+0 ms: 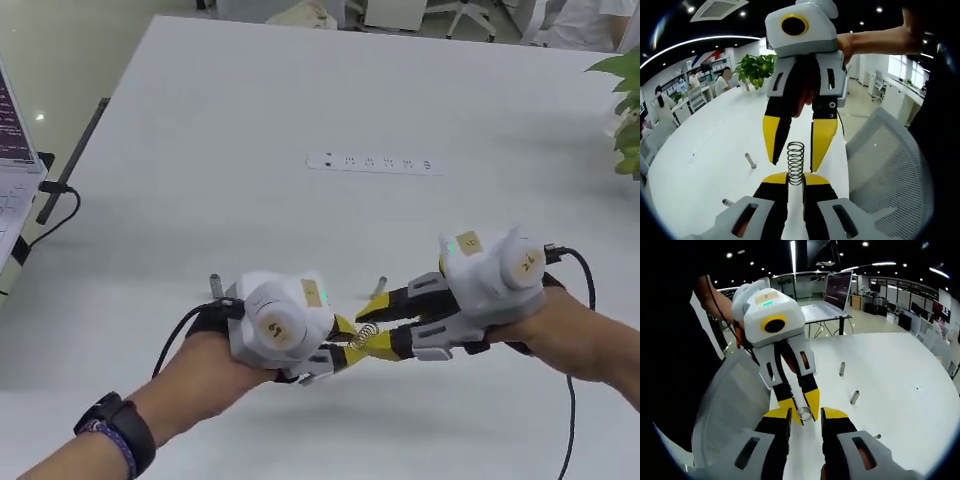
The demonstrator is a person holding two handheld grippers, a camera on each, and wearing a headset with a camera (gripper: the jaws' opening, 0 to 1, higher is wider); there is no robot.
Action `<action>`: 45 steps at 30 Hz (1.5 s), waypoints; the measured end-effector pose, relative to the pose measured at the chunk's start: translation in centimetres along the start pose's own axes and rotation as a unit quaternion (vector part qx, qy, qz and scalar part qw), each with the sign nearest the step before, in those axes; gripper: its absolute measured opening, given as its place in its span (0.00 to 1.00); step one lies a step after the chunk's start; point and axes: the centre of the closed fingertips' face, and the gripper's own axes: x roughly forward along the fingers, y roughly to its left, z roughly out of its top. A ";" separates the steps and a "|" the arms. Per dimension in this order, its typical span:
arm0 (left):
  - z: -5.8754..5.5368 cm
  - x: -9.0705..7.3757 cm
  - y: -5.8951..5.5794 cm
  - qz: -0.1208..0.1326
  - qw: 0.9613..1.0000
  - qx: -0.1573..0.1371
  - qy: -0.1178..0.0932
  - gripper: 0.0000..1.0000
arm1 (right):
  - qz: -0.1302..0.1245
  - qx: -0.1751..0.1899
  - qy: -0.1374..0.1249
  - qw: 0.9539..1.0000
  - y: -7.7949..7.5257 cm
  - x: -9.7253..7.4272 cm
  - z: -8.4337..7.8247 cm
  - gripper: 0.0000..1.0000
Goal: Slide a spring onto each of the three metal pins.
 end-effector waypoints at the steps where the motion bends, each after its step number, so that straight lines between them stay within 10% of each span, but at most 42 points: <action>1: 0.0 0.0 0.0 -0.001 1.000 0.001 0.000 0.02 | -0.001 -0.010 0.010 1.000 -0.1 -0.1 -0.2 0.25; 14: 0.1 0.2 -0.5 -0.009 1.000 0.009 0.004 0.02 | 0.020 -0.077 0.073 0.994 0.4 0.3 -0.7 0.21; 30: -0.1 0.2 -0.7 -0.014 1.000 0.008 0.008 0.03 | 0.037 -0.106 0.081 0.990 0.9 0.7 -0.9 0.09; 34: -0.1 -0.2 0.4 0.009 1.000 -0.017 -0.001 0.28 | 0.024 -0.103 0.083 0.991 0.1 0.3 -1.1 0.09; 45: -1.0 -1.0 0.9 0.017 0.999 -0.040 -0.002 0.30 | 0.011 -0.091 0.080 0.993 -0.8 -0.3 -1.4 0.09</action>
